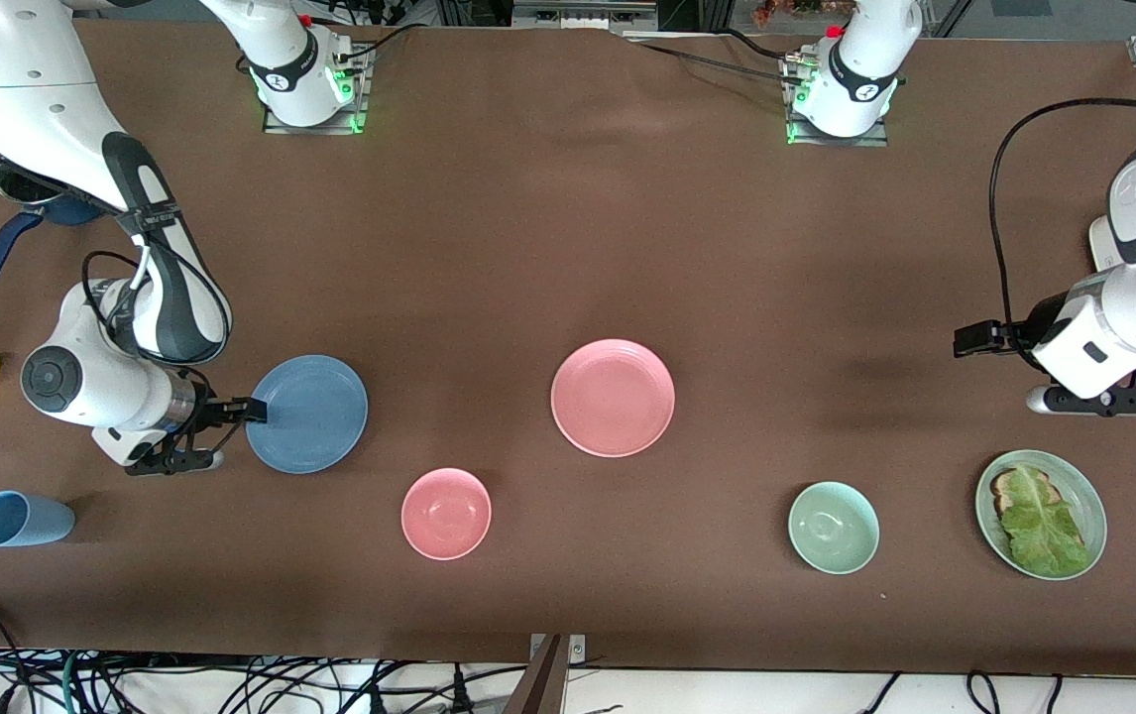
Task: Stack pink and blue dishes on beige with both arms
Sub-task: 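Grasp the blue plate rim with the right gripper while the left gripper withdraws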
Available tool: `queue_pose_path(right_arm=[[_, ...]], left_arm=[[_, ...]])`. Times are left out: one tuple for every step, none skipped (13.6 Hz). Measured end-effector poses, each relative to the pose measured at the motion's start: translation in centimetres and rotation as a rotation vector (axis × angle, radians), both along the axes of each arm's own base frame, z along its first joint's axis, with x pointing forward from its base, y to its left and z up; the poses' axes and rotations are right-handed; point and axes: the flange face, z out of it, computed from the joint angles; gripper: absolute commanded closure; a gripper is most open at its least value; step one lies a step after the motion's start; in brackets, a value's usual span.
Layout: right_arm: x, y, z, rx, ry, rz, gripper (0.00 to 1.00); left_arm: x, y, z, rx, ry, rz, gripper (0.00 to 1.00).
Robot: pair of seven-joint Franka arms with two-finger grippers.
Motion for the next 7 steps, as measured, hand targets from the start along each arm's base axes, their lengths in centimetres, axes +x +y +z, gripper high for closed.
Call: queue_pose_path(right_arm=[[0.0,0.0,0.0,0.000,0.001,0.001,0.54],[0.0,0.1,-0.1,0.000,0.002,0.002,0.58],[-0.1,0.2,-0.1,0.000,0.003,0.002,0.61],[-0.1,0.3,-0.2,0.000,0.004,0.003,0.65],[-0.1,0.4,-0.2,0.000,0.005,0.003,0.68],[-0.1,0.6,-0.3,0.000,0.007,-0.002,0.68],[-0.2,0.7,-0.4,-0.001,0.009,-0.006,0.68]], left_arm=[[-0.5,-1.0,1.5,0.019,-0.019,0.003,0.00],[-1.0,-1.9,2.9,0.032,-0.032,0.001,0.00],[-1.7,-2.6,4.3,0.038,-0.039,0.000,0.00],[-2.5,-3.0,5.7,0.033,-0.045,0.002,0.00],[-3.3,-3.2,7.2,0.015,-0.054,0.010,0.00],[-4.0,-3.2,8.7,-0.006,-0.068,0.020,0.00],[-4.7,-3.2,10.0,-0.017,-0.079,0.025,0.00]])
